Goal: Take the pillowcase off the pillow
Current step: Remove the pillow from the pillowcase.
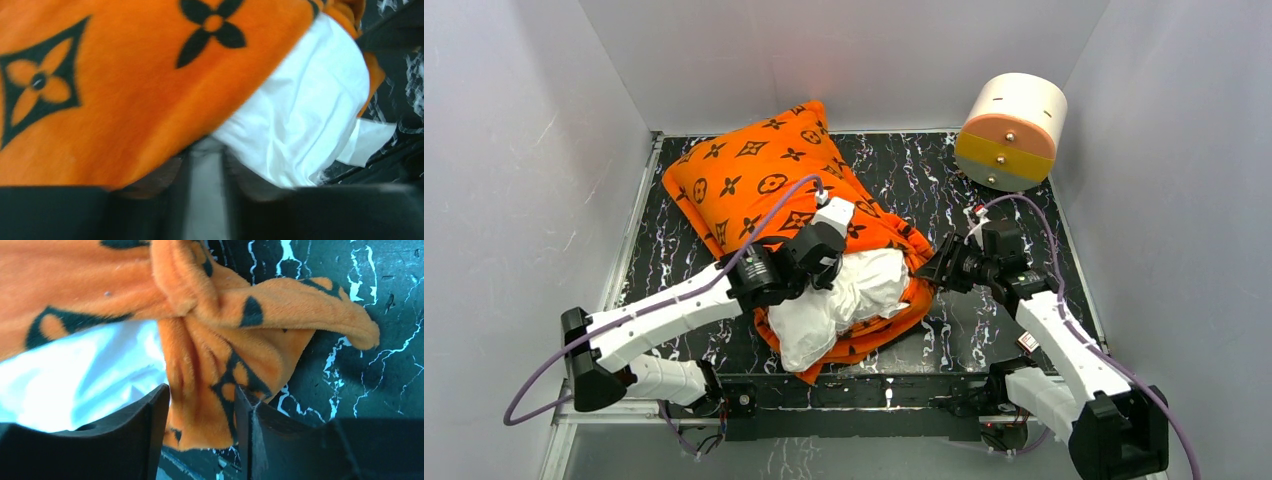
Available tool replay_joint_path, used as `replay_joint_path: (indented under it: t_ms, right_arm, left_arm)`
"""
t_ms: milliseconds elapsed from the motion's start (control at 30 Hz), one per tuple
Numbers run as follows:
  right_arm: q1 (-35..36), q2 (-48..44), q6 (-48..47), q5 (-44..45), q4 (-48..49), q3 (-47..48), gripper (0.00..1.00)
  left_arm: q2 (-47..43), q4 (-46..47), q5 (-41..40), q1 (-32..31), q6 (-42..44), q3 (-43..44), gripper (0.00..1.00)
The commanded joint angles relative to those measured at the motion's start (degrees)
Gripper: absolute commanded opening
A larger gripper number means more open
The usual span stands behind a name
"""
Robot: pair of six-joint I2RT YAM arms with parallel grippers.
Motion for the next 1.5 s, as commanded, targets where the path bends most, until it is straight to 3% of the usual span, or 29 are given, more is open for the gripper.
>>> replay_joint_path:
  t_ms: [0,33,67,200,367,533,667,733,833,900,933,1067,1133,1267,1467]
  right_arm:
    - [-0.3,-3.3,-2.1,-3.4,-8.6,6.3,0.61]
    - [-0.2,-4.2,-1.8,-3.8,-9.4,6.5,0.63]
    - [0.0,-5.2,-1.6,-4.5,-9.9,6.5,0.66]
    - [1.7,-7.7,-2.3,-8.7,-9.5,8.3,0.7]
    - [7.4,-6.7,-5.5,-7.7,-8.0,12.4,0.8]
    - [17.7,0.2,-8.3,0.5,-7.6,14.6,0.93]
    - [26.1,8.1,-7.1,5.2,-3.3,14.7,0.93]
    - [30.2,11.7,-6.2,8.9,-2.9,16.3,0.84]
    - [32.0,15.0,-3.4,14.2,-2.2,18.7,0.37]
    - [32.0,14.9,-0.6,15.9,-0.7,19.9,0.09]
    - [32.0,14.5,0.8,17.2,0.4,20.3,0.0]
    - [31.9,12.9,4.1,22.4,0.2,24.6,0.0]
    - [31.8,13.0,4.5,21.5,0.1,27.4,0.0]
    - [31.8,14.2,6.5,16.5,1.9,31.4,0.0]
    - [31.3,15.6,7.2,18.0,2.1,34.8,0.0]
  left_arm:
    - [1.2,0.8,6.9,0.0,1.8,2.2,0.45]
    - [1.1,0.8,8.0,0.0,1.2,3.3,0.63]
    - [0.9,0.8,9.3,0.0,0.5,4.3,0.73]
    - [-1.2,1.9,12.7,0.0,-3.5,6.6,0.92]
    - [-3.1,0.2,11.6,0.0,-8.5,6.0,0.98]
    - [-5.2,-2.3,9.7,0.0,-12.7,4.0,0.98]
    - [-7.4,-3.9,10.7,0.0,-16.0,2.2,0.98]
    - [-9.2,-5.3,10.3,0.0,-18.5,0.9,0.98]
    - [-12.6,-9.2,9.0,0.0,-22.7,-0.8,0.98]
    - [-15.5,-13.5,7.2,0.0,-26.6,-1.9,0.98]
    - [-16.9,-16.9,5.5,0.0,-29.0,-2.2,0.98]
    - [-22.0,-38.2,-3.8,0.0,-47.6,-3.0,0.98]
    - [-25.9,-41.0,-3.4,0.0,-50.9,-4.7,0.98]
    - [-33.9,-34.6,3.0,0.0,-47.5,-8.7,0.98]
    - [-38.6,-19.8,12.6,0.0,-46.0,-19.6,0.98]
